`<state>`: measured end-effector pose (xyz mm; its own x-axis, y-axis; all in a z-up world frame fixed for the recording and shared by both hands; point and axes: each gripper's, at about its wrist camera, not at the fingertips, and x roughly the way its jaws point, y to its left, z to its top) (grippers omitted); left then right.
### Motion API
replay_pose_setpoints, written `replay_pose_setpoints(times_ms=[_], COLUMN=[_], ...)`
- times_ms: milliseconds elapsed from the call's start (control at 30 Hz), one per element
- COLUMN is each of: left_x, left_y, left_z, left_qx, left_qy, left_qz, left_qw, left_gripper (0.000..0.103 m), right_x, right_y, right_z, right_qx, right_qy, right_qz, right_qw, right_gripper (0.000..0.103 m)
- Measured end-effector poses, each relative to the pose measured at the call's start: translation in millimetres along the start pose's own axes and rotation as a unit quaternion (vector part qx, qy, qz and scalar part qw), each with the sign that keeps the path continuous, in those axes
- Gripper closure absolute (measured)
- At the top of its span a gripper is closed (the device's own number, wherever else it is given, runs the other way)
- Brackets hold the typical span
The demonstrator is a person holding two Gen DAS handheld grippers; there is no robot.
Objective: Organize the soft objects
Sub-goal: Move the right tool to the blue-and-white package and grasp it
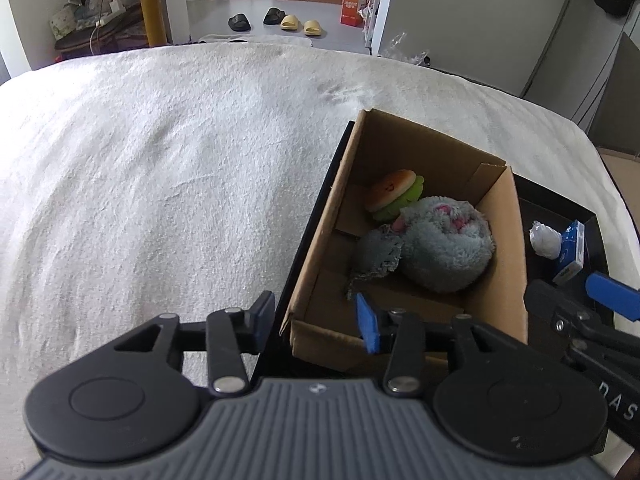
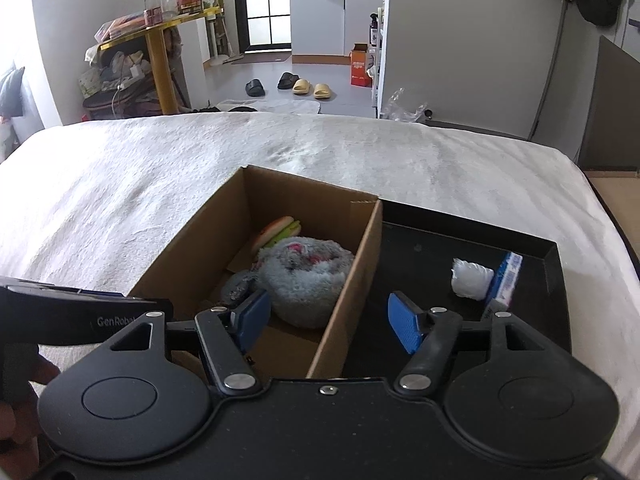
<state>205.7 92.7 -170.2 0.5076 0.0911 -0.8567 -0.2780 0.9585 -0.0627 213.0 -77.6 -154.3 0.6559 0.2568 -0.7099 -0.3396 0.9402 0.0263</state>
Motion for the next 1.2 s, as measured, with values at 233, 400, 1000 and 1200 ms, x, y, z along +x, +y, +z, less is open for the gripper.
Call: replay_pose_setpoints(times_ms=[233, 400, 1000, 1200], left_x=[-2.5, 2.2, 25.0, 33.6], left_y=[-7.5, -16.6, -34.6, -40.8], left_z=[1.1, 3.1, 19.0, 22.8], left_qx=[0.009, 0.023, 0.053, 0.061], left_qy=[-0.007, 0.0, 0.0, 0.008], left_qz=[0.019, 0.038, 0.093, 0.107], left_qw=[0.9997, 0.999, 0.9943, 0.9924], left_gripper=[0.046, 0.036, 0.03, 0.03], right_x=[-2.2, -0.1, 33.2, 54.2], right_y=[-17.1, -32.7, -96.1, -115.9], right_z=[-12.2, -17.7, -1.5, -14.2], right_qx=[0.016, 0.024, 0.043, 0.082], right_qy=[0.002, 0.003, 0.009, 0.008], right_qz=[0.001, -0.004, -0.041, -0.034], right_qw=[1.0, 1.0, 0.998, 0.996], right_gripper=[0.038, 0.038, 0.022, 0.02])
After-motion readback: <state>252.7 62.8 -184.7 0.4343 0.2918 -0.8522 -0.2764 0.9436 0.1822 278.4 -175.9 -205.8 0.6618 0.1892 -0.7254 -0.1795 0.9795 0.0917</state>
